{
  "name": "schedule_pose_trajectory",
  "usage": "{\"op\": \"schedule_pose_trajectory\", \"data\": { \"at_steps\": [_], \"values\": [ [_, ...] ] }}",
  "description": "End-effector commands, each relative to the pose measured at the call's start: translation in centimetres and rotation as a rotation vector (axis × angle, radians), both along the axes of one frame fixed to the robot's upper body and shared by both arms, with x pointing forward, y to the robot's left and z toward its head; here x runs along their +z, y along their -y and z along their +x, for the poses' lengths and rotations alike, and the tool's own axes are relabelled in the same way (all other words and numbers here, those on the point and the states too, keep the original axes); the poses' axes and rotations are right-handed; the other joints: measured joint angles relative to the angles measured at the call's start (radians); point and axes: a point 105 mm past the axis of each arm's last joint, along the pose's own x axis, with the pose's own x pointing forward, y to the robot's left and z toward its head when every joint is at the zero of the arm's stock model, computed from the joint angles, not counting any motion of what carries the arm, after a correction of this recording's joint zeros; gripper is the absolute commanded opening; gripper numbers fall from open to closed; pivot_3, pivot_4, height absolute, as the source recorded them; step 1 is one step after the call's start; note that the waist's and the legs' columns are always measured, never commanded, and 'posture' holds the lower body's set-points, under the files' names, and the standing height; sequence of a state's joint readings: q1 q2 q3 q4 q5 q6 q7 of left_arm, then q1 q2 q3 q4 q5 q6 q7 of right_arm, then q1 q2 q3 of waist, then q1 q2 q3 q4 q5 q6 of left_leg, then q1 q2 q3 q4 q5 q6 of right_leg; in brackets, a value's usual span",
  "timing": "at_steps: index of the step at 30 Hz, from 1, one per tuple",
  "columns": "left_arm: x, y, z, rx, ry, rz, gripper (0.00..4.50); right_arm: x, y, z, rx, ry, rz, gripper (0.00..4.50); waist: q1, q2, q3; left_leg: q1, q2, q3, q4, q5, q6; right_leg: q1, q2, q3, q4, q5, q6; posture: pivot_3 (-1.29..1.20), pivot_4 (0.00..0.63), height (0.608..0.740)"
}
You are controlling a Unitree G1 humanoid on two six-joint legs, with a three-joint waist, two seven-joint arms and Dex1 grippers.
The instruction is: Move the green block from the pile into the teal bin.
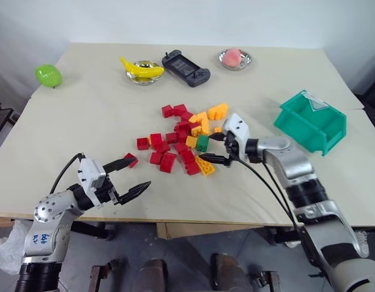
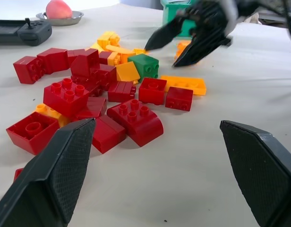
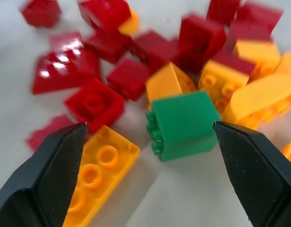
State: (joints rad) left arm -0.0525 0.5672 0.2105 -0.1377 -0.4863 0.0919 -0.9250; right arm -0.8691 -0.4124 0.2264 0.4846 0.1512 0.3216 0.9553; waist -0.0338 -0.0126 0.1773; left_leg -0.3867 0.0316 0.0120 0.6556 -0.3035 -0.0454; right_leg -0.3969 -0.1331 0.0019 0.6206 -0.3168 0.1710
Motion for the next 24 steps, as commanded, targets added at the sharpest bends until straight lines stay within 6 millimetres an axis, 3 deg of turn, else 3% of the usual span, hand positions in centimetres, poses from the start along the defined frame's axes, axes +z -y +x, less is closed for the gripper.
{"op": "schedule_pose_trajectory", "data": {
  "at_steps": [1, 9, 14, 17, 20, 24],
  "values": [
    [1.0, 0.4, -0.6, -0.01, 0.042, -0.008, 4.5, 0.2, -0.3, 1.5, -0.015, 0.062, -0.074, 4.45, -0.003, 0.0, 0.0, 0.0, 0.0, 0.0, 0.0, 0.0, 0.0, 0.0, 0.0, 0.0, 0.0, 0.0, 0.0, 0.0, 0.15, 0.74],
    [1.1, 0.5, -0.7, -0.012, 0.041, -0.007, 4.5, -0.6, -1.9, 1.8, 0.057, 0.017, -0.097, 4.45, -0.009, 0.0, 0.0, 0.0, 0.0, 0.0, -0.001, 0.0, 0.0, -0.001, 0.0, 0.0, 0.0, 0.0, 0.0, 0.0, 0.15, 0.74],
    [1.3, 0.6, -0.7, -0.017, 0.048, -0.005, 4.5, 0.1, -1.8, 1.8, 0.063, 0.042, -0.052, 3.27, -0.018, 0.0, 0.0, 0.0, 0.0, 0.0, -0.001, 0.0, 0.0, -0.001, 0.0, 0.0, 0.001, 0.0, 0.0, 0.0, 0.15, 0.74],
    [1.5, 1.2, -0.7, -0.037, 0.054, -0.011, 4.5, 0.7, -0.9, 1.8, 0.055, 0.078, -0.036, 2.22, -0.019, 0.0, 0.0, 0.0, 0.0, 0.0, -0.001, 0.0, 0.0, -0.001, 0.0, 0.0, 0.001, 0.0, 0.0, 0.0, 0.15, 0.74],
    [1.6, 2.4, -0.5, -0.081, 0.06, -0.024, 4.5, 2.0, 1.1, 1.8, -0.004, 0.158, -0.001, 2.12, -0.013, 0.0, 0.0, 0.0, 0.0, 0.0, -0.001, 0.0, 0.0, -0.001, 0.0, 0.0, 0.0, 0.0, 0.0, 0.0, 0.15, 0.74],
    [2.1, 4.7, 0.6, -0.136, 0.075, -0.043, 4.5, 5.8, 4.4, 1.1, -0.115, 0.28, 0.183, 2.12, -0.004, 0.0, 0.0, -0.001, 0.0, 0.0, 0.0, 0.0, 0.0, -0.001, 0.0, 0.0, 0.0, 0.0, 0.0, 0.0, 0.15, 0.74]
  ]
}}
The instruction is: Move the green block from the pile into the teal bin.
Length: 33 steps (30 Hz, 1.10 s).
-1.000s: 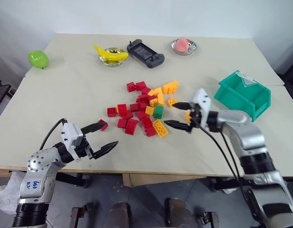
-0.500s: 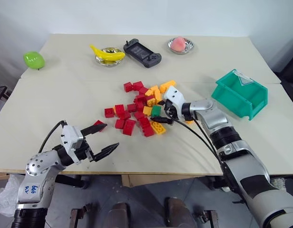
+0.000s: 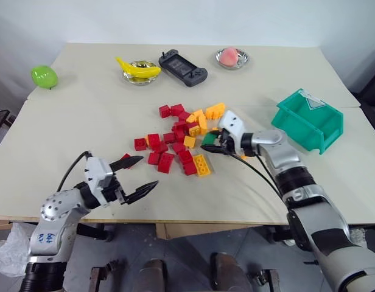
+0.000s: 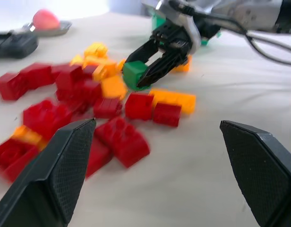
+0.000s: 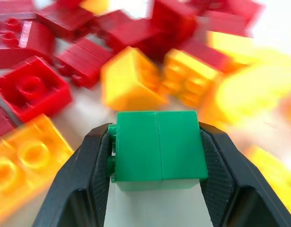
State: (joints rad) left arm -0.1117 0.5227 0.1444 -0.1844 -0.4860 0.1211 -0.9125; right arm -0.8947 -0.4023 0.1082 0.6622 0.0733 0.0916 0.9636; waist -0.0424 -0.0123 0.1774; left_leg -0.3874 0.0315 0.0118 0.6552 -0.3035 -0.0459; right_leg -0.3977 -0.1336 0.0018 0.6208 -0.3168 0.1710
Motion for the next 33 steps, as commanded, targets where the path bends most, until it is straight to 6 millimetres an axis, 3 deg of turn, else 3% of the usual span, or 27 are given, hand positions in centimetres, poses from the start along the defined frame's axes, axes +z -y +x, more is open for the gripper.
{"op": "schedule_pose_trajectory", "data": {
  "at_steps": [1, 7, 9, 10, 14, 21, 22, 24, 27, 28, 33],
  "values": [
    [1.2, 2.5, 0.7, -0.054, 0.041, -0.023, 4.5, 5.9, 3.0, -1.1, -0.071, 0.186, 0.188, 2.12, 0.01, 0.0, 0.0, 0.0, 0.0, 0.0, 0.0, 0.0, 0.0, 0.0, 0.0, 0.0, 0.0, 0.0, 0.0, 0.0, 0.15, 0.74],
    [3.0, 6.3, 3.4, -0.094, 0.059, -0.141, 4.5, 8.9, 11.3, -3.6, -0.349, 0.329, 0.247, 2.12, 0.031, 0.0, 0.0, -0.001, 0.0, 0.0, 0.003, -0.001, 0.0, 0.001, 0.0, 0.0, -0.001, 0.001, 0.001, 0.0, 0.15, 0.74],
    [3.2, 8.6, 3.9, -0.173, 0.058, -0.146, 4.5, 9.4, 16.8, -3.7, -0.597, 0.359, 0.186, 2.12, 0.038, 0.0, 0.0, -0.001, -0.001, 0.001, 0.004, -0.001, 0.001, 0.002, 0.0, 0.0, -0.001, 0.001, 0.001, 0.0, 0.15, 0.74],
    [3.4, 9.3, 4.0, -0.199, 0.056, -0.149, 4.5, 9.6, 18.5, -3.8, -0.682, 0.366, 0.168, 2.12, 0.041, 0.0, 0.0, -0.001, -0.001, 0.001, 0.004, -0.001, 0.001, 0.002, 0.0, 0.0, -0.002, 0.001, 0.002, 0.0, 0.15, 0.74],
    [3.1, 10.8, 4.7, -0.21, 0.046, -0.128, 4.5, 9.1, 21.7, -3.3, -0.814, 0.369, 0.098, 2.12, 0.029, 0.0, 0.0, 0.0, -0.001, 0.002, 0.003, -0.001, 0.001, 0.002, 0.001, 0.001, -0.003, 0.001, 0.002, 0.0, 0.15, 0.74],
    [3.6, 12.0, 4.7, -0.204, 0.082, -0.147, 4.5, 8.1, 24.4, -1.4, -0.946, 0.33, 0.076, 2.12, 0.014, 0.002, 0.001, 0.0, 0.0, 0.002, 0.004, -0.001, 0.001, 0.002, 0.001, 0.001, -0.002, 0.001, 0.002, 0.0, 0.15, 0.74],
    [3.7, 12.1, 4.6, -0.206, 0.093, -0.146, 4.5, 8.3, 24.8, -1.2, -0.976, 0.341, 0.083, 2.68, 0.015, 0.002, 0.001, 0.0, 0.0, 0.002, 0.004, -0.001, 0.001, 0.002, 0.0, 0.001, -0.002, 0.001, 0.002, 0.0, 0.15, 0.74],
    [3.8, 12.2, 4.5, -0.203, 0.104, -0.151, 4.5, 8.4, 25.0, -1.0, -0.98, 0.343, 0.09, 3.06, 0.015, 0.002, 0.001, 0.0, 0.0, 0.002, 0.004, -0.001, 0.001, 0.002, 0.0, 0.001, -0.003, 0.001, 0.002, 0.0, 0.15, 0.74],
    [4.0, 11.8, 4.5, -0.191, 0.117, -0.166, 4.5, 8.6, 24.9, -0.9, -0.969, 0.358, 0.086, 4.13, 0.017, 0.002, 0.001, -0.001, -0.001, 0.002, 0.004, -0.001, 0.001, 0.002, 0.0, 0.001, -0.003, 0.001, 0.003, 0.0, 0.15, 0.74],
    [4.0, 11.5, 4.6, -0.181, 0.121, -0.163, 4.5, 8.9, 24.6, -0.9, -0.944, 0.383, 0.093, 4.44, 0.018, 0.002, 0.001, -0.001, 0.0, 0.002, 0.004, -0.001, 0.001, 0.002, 0.0, 0.001, -0.004, 0.001, 0.003, 0.0, 0.15, 0.74],
    [3.9, 9.4, 5.1, -0.114, 0.161, -0.155, 4.5, 9.6, 19.7, -2.1, -0.602, 0.403, 0.204, 4.44, 0.017, 0.002, 0.001, -0.001, 0.0, 0.002, 0.004, -0.001, 0.001, 0.002, 0.001, 0.001, -0.004, 0.002, 0.003, 0.0, 0.15, 0.74]
  ]
}}
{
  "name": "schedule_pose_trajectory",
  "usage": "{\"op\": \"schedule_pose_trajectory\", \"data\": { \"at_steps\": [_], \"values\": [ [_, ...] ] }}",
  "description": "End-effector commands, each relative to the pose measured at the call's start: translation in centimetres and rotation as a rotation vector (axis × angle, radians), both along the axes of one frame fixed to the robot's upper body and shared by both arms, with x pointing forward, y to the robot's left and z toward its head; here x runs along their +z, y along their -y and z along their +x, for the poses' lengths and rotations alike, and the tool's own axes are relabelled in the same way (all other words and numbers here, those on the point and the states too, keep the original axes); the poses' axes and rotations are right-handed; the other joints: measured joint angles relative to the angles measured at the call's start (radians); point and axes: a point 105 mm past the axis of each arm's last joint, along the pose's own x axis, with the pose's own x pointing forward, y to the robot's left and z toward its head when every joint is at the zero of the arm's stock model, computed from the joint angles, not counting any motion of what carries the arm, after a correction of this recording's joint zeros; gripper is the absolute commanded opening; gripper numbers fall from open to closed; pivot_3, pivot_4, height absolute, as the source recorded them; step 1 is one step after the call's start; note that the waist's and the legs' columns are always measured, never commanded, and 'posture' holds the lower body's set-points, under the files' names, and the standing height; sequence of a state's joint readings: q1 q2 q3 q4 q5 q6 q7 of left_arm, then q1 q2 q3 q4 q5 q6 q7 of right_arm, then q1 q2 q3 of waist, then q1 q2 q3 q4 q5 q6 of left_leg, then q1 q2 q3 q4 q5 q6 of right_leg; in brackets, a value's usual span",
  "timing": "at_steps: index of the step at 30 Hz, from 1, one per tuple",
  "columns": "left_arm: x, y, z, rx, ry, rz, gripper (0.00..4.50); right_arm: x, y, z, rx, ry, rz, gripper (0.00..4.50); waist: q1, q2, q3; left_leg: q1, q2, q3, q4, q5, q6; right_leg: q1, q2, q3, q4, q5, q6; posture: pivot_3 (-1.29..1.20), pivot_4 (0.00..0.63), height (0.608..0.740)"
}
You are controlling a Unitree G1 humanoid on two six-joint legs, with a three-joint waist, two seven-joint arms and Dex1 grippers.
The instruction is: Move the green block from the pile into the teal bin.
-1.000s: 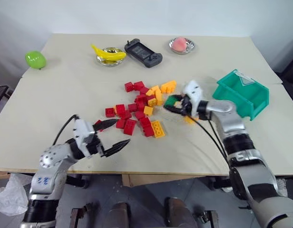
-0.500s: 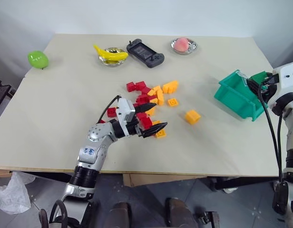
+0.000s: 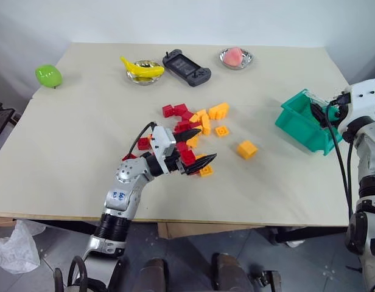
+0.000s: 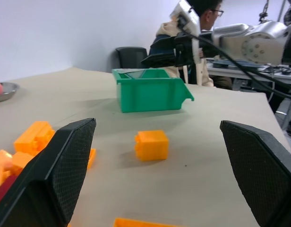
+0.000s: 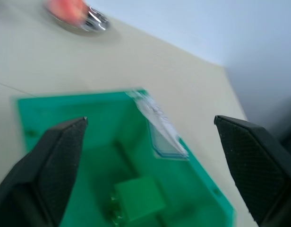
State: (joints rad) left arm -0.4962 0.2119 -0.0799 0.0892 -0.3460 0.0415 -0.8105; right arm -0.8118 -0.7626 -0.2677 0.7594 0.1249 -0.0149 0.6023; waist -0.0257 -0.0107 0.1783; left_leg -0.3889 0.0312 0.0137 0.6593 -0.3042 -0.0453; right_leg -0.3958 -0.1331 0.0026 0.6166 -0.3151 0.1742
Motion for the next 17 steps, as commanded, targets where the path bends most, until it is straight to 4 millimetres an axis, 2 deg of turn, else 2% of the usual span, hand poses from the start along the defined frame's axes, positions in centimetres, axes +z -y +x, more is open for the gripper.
{"op": "schedule_pose_trajectory", "data": {
  "at_steps": [1, 4, 6, 8, 10, 13, 17],
  "values": [
    [0.9, -2.0, 0.3, 0.065, 0.061, -0.012, 4.5, 2.3, -4.0, -1.9, 0.284, 0.119, -0.01, 4.44, 0.0, 0.0, 0.0, 0.0, 0.0, 0.0, 0.0, 0.0, 0.0, 0.0, 0.0, 0.0, 0.0, 0.0, 0.0, 0.0, 0.15, 0.74],
    [-0.4, -4.8, 1.4, 0.17, 0.025, 0.058, 4.5, 1.0, -9.0, -5.2, 0.612, 0.073, 0.011, 4.44, -0.001, 0.0, 0.0, 0.0, 0.0, 0.0, 0.0, 0.0, 0.0, 0.001, 0.0, 0.0, 0.0, 0.0, 0.0, 0.0, 0.15, 0.74],
    [-1.3, -7.6, 1.4, 0.237, 0.03, 0.121, 4.5, -2.3, -11.9, -8.3, 0.789, -0.064, -0.006, 4.44, -0.002, 0.0, 0.0, 0.001, 0.0, -0.001, 0.0, 0.0, 0.0, 0.001, 0.0, -0.001, 0.0, 0.0, 0.0, 0.0, 0.15, 0.74],
    [-1.9, -9.7, 1.3, 0.291, 0.016, 0.156, 4.5, -4.3, -13.5, -10.4, 0.866, -0.143, 0.009, 4.44, 0.001, 0.0, 0.0, 0.001, 0.0, -0.001, 0.0, 0.0, 0.0, 0.001, 0.0, -0.001, 0.0, 0.0, 0.0, 0.0, 0.15, 0.74],
    [-2.5, -11.4, 0.9, 0.329, -0.006, 0.181, 4.5, -6.2, -14.2, -11.7, 0.896, -0.202, 0.006, 4.44, 0.003, 0.0, 0.0, 0.0, 0.0, -0.001, 0.001, -0.001, 0.001, 0.002, -0.001, -0.001, 0.0, 0.001, 0.001, 0.0, 0.15, 0.74],
    [-3.7, -14.6, -0.6, 0.405, -0.04, 0.218, 4.5, -10.2, -13.8, -13.0, 0.888, -0.294, -0.061, 4.44, 0.004, 0.0, 0.0, 0.001, 0.0, -0.001, 0.003, -0.001, 0.002, 0.004, -0.001, -0.001, -0.002, 0.001, 0.002, 0.0, 0.15, 0.74],
    [-4.6, -17.2, -1.9, 0.478, -0.074, 0.25, 4.5, -11.6, -12.6, -12.5, 0.806, -0.268, -0.066, 4.44, 0.005, 0.0, 0.0, 0.002, 0.0, -0.001, 0.003, -0.002, 0.002, 0.004, -0.001, -0.001, -0.002, 0.001, 0.002, 0.0, 0.15, 0.74]
  ]
}}
